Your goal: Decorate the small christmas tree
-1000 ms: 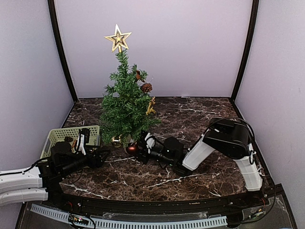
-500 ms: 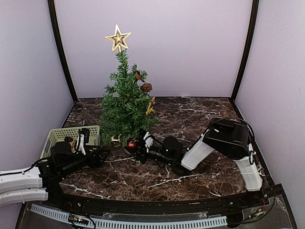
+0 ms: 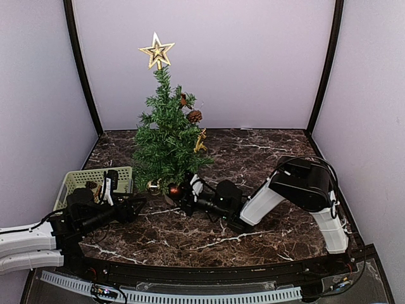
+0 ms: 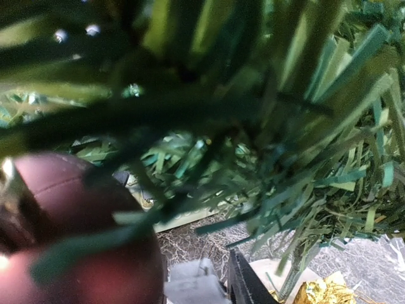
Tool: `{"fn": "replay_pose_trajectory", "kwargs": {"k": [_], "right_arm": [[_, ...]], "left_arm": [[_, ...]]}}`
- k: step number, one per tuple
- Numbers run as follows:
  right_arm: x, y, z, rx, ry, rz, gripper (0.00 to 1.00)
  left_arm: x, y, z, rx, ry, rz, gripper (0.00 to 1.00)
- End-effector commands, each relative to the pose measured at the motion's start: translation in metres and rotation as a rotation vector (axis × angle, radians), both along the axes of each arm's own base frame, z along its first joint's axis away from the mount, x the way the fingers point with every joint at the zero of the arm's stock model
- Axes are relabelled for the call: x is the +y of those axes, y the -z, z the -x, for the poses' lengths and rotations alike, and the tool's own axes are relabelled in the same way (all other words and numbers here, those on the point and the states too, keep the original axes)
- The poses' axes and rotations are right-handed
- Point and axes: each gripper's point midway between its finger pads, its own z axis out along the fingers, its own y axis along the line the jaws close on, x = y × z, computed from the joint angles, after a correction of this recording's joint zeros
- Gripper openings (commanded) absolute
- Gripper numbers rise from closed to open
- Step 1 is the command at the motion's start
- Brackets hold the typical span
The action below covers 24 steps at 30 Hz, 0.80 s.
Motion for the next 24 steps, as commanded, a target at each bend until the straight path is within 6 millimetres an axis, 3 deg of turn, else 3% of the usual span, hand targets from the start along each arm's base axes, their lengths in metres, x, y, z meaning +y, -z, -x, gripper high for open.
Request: {"fn": "replay_pose_trajectory", "kwargs": {"k": [1, 17, 20, 24], "right_arm": [[0.0043, -0.0161, 0.0027, -0.031, -0.008, -0.054, 0.3], [0.0041, -0.0173, 0.0019, -0.029, -0.004, -0.051, 0.09], [0.0028, -0.0197, 0.002, -0.032, 0.0, -0.058, 0.0], [0.001, -0.0232, 0.0019, -0.036, 0.003, -0.067, 0.0]], "left_arm": [[0.0037, 0.0062, 0.0005, 0.013, -0.01, 0.0, 0.76], [0.0036, 0.0051, 0.0009, 0.011, -0.008, 0.001, 0.76], [0.0039, 0.0038, 0.0004, 0.008, -0.009, 0.0, 0.77], [0.0035, 0.0038, 0.0007, 0.009, -0.007, 0.0, 0.77]]}}
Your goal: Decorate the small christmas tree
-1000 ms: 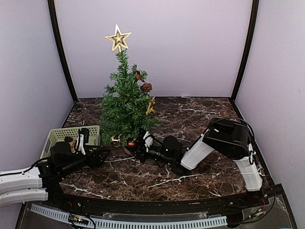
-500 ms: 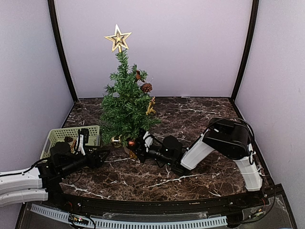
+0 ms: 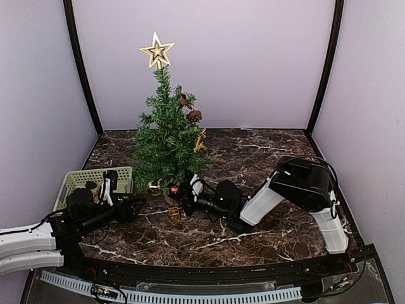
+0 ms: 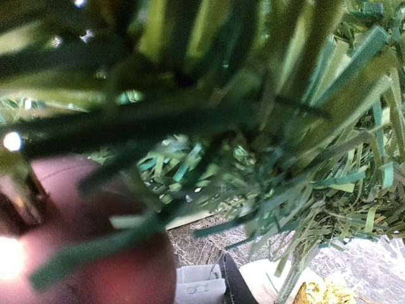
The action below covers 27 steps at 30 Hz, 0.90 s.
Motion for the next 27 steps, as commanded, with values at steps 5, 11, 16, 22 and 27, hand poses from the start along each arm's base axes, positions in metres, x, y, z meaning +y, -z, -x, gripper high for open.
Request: {"fn": "replay_pose_trajectory", "kwargs": {"k": [5, 11, 16, 22, 27], "right_arm": [[-0.0048, -0.0218, 0.0029, -0.029, 0.012, -0.077, 0.33], [-0.0062, -0.0171, 0.0048, -0.019, 0.008, -0.062, 0.46], [-0.0087, -0.0164, 0.0049, -0.017, 0.015, -0.061, 0.44], [-0.0077, -0.0212, 0.0065, -0.021, 0.004, -0.07, 0.32], [-0.0049, -0.0227, 0.0075, -0.018, -0.008, -0.067, 0.12]], "left_arm": [[0.0021, 0.003, 0.0006, 0.009, -0.003, -0.005, 0.77], [0.0027, 0.0027, 0.0002, 0.009, -0.006, -0.004, 0.77], [0.0031, 0.0027, 0.0, 0.01, -0.007, -0.004, 0.77], [0.0029, 0.0027, 0.0002, 0.01, -0.005, -0.004, 0.77], [0.0023, 0.0021, 0.0004, 0.009, -0.002, -0.002, 0.77]]}}
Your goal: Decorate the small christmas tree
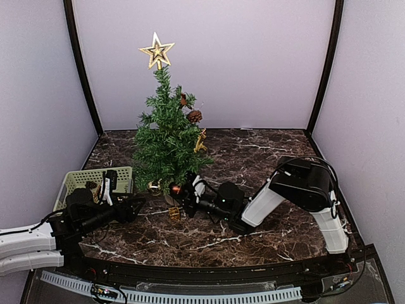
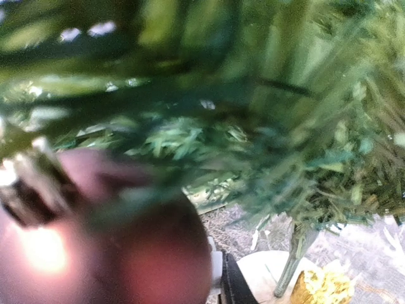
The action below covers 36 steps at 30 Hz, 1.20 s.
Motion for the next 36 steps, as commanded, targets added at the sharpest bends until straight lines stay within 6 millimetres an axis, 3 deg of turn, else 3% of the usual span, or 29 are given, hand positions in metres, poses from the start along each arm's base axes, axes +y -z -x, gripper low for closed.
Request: {"fn": "replay_pose_trajectory", "kwargs": {"k": [1, 5, 9, 13, 19, 36], "right_arm": [[0.002, -0.026, 0.006, -0.03, -0.017, -0.061, 0.09], [0.002, -0.027, 0.006, -0.024, -0.018, -0.063, 0.0], [0.002, -0.027, 0.006, -0.022, -0.018, -0.065, 0.03], [-0.002, -0.029, 0.005, -0.019, -0.002, -0.08, 0.41], [-0.01, -0.025, 0.005, -0.008, 0.018, -0.07, 0.59], [-0.075, -0.001, 0.024, 0.163, 0.093, 0.078, 0.65]], "left_arm": [[0.001, 0.003, 0.001, 0.011, 0.001, -0.004, 0.77], [0.001, 0.003, 0.001, 0.011, 0.005, -0.004, 0.77], [0.001, 0.002, 0.001, 0.01, 0.005, -0.003, 0.77], [0.001, 0.001, 0.002, 0.009, 0.006, -0.002, 0.77], [0.001, -0.004, 0.001, 0.003, 0.008, -0.001, 0.77], [0.001, -0.021, -0.001, 0.008, -0.003, 0.017, 0.77]]}}
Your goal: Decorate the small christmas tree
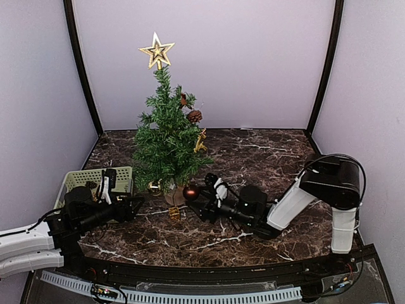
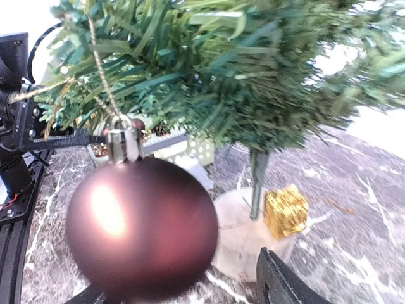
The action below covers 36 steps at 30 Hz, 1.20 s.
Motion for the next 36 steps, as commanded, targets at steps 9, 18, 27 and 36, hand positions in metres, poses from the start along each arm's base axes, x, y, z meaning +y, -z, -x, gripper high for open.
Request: {"fn": "replay_pose_trajectory", "kwargs": {"k": [9, 18, 27, 36], "right_arm": [[-0.035, 0.008, 0.009, 0.175, 0.087, 0.047, 0.61], [-0.045, 0.009, -0.008, 0.299, 0.238, 0.043, 0.59], [-0.079, 0.003, -0.026, 0.394, 0.43, 0.005, 0.62], [-0.14, -0.01, -0.071, 0.478, 0.607, 0.072, 0.73]], "left_arm": [[-0.002, -0.025, -0.002, 0.0, -0.005, 0.042, 0.77], [-0.003, -0.032, -0.002, 0.025, 0.001, 0.018, 0.77], [0.008, -0.024, -0.006, 0.137, -0.032, -0.086, 0.79], [0.045, -0.025, -0.005, 0.251, -0.159, -0.093, 0.86]]}}
